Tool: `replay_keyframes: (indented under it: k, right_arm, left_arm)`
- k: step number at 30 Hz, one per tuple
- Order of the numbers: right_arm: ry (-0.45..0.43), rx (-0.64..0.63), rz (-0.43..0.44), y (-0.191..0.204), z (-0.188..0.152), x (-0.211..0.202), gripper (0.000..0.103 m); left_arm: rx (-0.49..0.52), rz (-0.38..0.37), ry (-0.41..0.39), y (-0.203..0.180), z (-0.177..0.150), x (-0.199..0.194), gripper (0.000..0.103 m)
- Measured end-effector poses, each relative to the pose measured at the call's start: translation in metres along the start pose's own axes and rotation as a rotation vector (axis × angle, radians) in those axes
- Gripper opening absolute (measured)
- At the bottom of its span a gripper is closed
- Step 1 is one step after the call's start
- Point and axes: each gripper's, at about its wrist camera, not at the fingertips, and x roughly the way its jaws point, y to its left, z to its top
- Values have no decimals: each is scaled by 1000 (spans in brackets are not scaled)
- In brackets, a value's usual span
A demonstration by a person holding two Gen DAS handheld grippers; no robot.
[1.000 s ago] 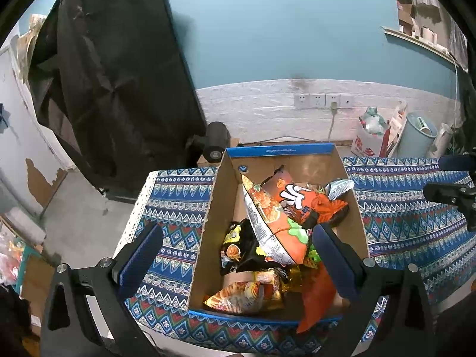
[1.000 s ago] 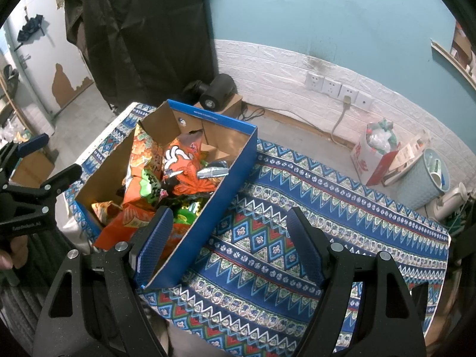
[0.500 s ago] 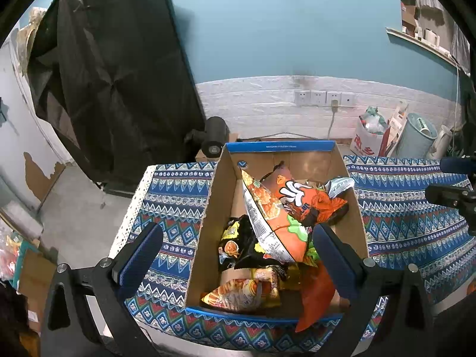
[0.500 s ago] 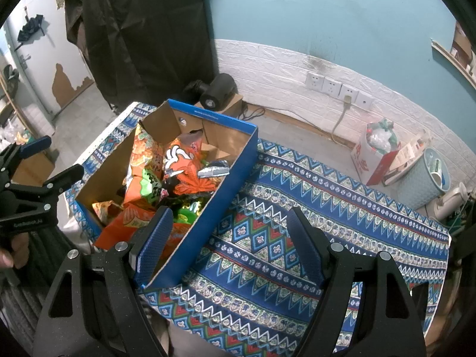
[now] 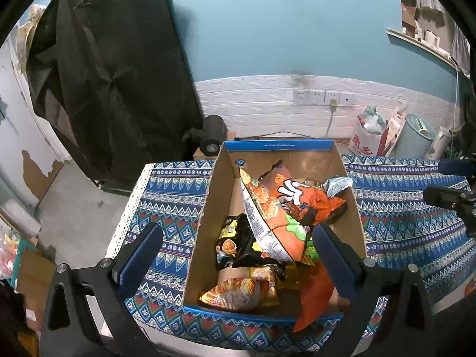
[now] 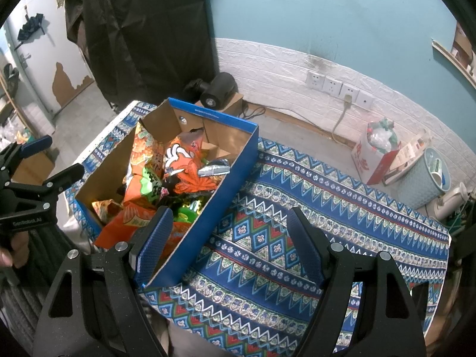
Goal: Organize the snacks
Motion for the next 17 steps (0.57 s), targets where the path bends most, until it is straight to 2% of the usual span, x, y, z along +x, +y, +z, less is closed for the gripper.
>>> replay_keyframes:
  k: [17]
  right_arm:
    - [6,3,0,0,-3,2,78]
  left_arm:
    - [-2,-15,-1,-1,-1,-1,102]
